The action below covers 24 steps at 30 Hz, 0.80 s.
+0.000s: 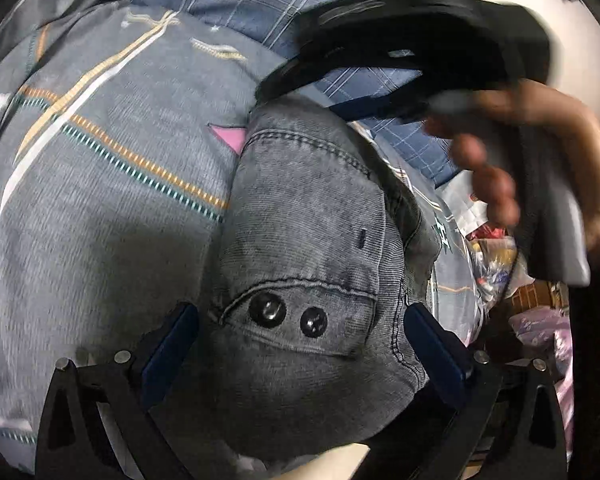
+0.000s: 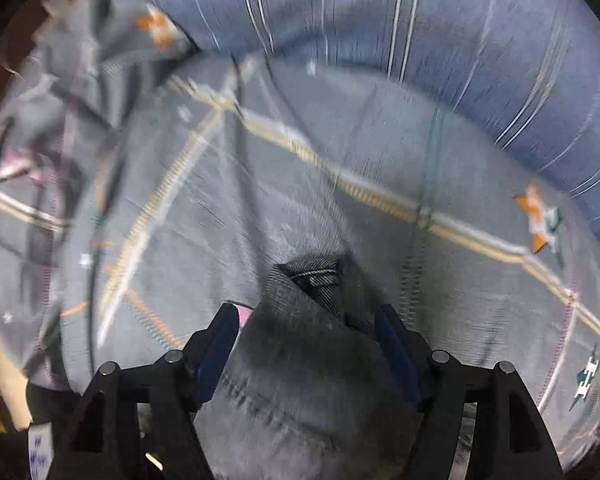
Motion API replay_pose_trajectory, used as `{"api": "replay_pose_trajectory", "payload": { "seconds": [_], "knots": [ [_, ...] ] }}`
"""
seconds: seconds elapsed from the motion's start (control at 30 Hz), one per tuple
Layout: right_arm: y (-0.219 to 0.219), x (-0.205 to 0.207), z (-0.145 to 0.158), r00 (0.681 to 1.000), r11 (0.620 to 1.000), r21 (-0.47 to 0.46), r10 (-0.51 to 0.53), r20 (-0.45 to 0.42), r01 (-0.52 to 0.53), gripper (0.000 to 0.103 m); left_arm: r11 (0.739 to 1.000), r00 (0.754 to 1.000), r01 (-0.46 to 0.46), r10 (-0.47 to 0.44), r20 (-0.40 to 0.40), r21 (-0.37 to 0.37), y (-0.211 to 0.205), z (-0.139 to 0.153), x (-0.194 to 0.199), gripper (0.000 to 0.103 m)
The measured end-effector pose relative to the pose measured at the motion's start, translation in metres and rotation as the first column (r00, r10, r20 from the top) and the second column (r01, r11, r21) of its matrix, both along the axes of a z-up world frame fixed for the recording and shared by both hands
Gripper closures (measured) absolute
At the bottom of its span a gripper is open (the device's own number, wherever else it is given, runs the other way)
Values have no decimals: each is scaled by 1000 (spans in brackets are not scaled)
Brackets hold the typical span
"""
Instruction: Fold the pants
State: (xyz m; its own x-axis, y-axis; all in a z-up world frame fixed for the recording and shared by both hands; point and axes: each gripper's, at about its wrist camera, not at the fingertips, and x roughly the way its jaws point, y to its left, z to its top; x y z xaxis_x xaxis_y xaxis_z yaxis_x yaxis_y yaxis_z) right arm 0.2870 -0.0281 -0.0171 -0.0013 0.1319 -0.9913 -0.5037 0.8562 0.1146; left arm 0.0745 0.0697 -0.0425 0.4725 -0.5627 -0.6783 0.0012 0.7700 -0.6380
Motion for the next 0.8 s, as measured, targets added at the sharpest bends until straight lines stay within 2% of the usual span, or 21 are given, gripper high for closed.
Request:
{"api": "replay_pose_trajectory", "payload": {
  "seconds": [0.03,0.07,0.1,0.2,0.27,0.33,0.4,0.47,0.53,0.57,0.6,0.63,0.67,0.73,0.77,0.8],
  "knots": [
    [-2,2,-1,1000,1000,16,-17,-1,17,80,1000,1000,14,-14,7,19,-3,0,1,1],
    [-7,4,1,999,998,32,-49,24,48,81,999,1000,26,-26,11,41,-7,1,1,1],
    [-15,8,2,995,995,44,-91,46,89,90,998,999,33,-34,19,62,-11,1,1,1],
    [-36,16,-5,982,976,114,-189,27,185,90,985,997,61,-69,45,159,-28,4,-4,1],
    [-49,16,1,968,960,152,-246,47,236,84,972,994,71,-88,63,225,-39,5,-6,1],
    [-63,11,16,955,941,215,-284,87,261,82,965,993,74,-94,71,253,-49,6,-10,1],
    [-81,-3,38,941,922,274,-314,124,272,81,965,993,69,-90,73,252,-51,7,-10,1],
    [-102,-27,60,929,912,319,-326,176,260,75,967,994,56,-77,76,250,-50,8,-13,1],
    [-121,-52,71,918,911,323,-334,214,256,63,965,995,45,-67,77,260,-46,10,-16,1],
    [-139,-68,72,906,907,326,-352,235,267,61,963,995,39,-61,77,266,-47,10,-17,1],
    [-148,-76,72,899,905,323,-362,246,276,54,962,995,35,-58,78,270,-43,10,-20,1],
    [-160,-86,63,890,904,310,-377,255,294,44,961,995,31,-55,78,276,-41,12,-22,1],
    [-174,-94,46,886,904,276,-394,245,326,40,957,995,27,-53,79,290,-43,12,-23,1],
    [-190,-98,9,906,925,148,-373,199,349,38,949,995,20,-48,83,314,-38,11,-27,1],
    [-197,-103,1,908,924,176,-371,195,340,37,945,996,19,-48,82,325,-39,13,-30,1],
    [-200,-108,9,900,921,200,-376,219,336,37,941,995,16,-47,83,338,-39,14,-36,1]
  ]
}}
